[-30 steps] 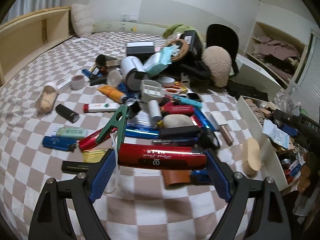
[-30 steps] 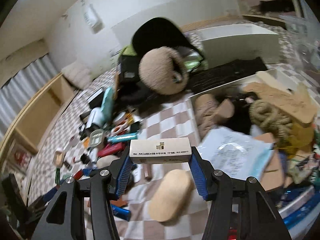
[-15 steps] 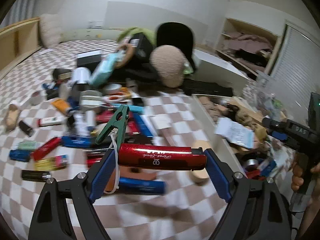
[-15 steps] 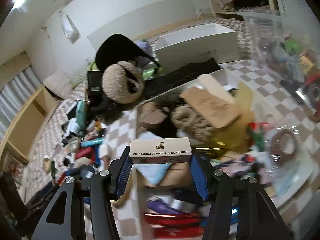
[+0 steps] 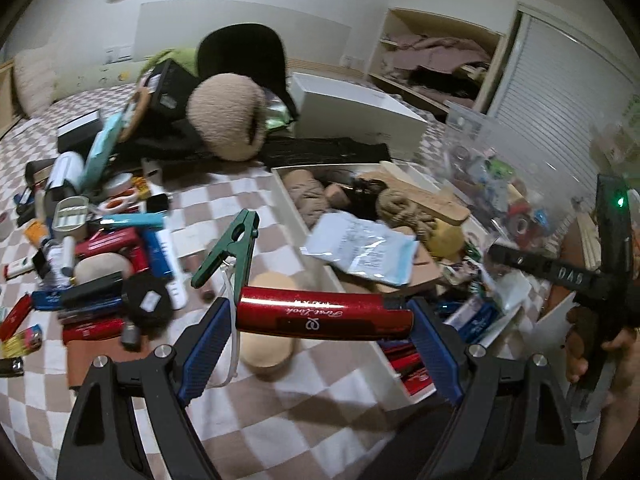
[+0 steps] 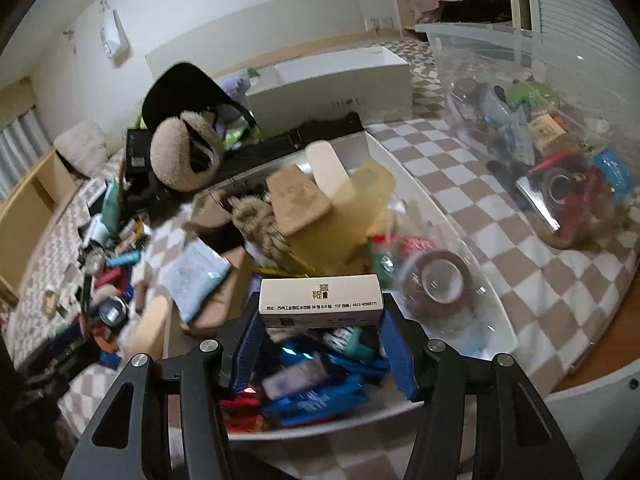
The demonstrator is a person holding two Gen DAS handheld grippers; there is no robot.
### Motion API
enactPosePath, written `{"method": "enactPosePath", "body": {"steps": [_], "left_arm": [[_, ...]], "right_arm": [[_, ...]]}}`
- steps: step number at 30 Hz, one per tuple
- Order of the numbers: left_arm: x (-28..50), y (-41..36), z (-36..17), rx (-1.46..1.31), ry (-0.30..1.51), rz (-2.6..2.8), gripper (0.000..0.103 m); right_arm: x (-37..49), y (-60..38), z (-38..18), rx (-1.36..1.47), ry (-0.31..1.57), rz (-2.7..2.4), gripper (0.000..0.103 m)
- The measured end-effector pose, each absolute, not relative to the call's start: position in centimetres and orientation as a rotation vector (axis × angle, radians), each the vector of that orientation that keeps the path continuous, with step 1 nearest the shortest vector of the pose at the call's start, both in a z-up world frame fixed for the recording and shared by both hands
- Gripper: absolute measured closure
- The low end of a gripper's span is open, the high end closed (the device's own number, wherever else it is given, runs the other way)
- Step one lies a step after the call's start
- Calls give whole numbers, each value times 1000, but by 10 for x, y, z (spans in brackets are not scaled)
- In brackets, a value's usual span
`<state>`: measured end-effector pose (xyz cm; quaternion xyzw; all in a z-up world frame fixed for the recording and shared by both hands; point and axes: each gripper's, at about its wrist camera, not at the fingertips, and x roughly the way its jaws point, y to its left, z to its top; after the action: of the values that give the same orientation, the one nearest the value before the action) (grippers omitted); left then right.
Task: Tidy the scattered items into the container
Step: 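Carry the red lighter in the left tool and white carton in the right tool to the white box, then lower the carton and red lighter into the white box and open both tools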
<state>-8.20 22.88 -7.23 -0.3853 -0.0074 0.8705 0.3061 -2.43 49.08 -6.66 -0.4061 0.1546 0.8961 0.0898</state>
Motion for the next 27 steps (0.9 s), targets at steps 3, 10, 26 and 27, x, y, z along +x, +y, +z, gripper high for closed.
{"method": "enactPosePath", "body": {"steps": [3,10,26,27], "left_arm": [[-79,242,-71,-1015,-6,2278,15],[-73,269,-75,-1024,24,2214,15],[-68,314,-90,-1070,106,2105,15],[-68,316,-91,-1073,110,2101,15]], "right_arm": [[-21,491,-75,-1250,406,2651,46],[-16,496,-93,-1320,367,2612,46],[-11,491,-101,-1372,356,2635,46],[-11,491,-100,-1375,353,2635,46]]}}
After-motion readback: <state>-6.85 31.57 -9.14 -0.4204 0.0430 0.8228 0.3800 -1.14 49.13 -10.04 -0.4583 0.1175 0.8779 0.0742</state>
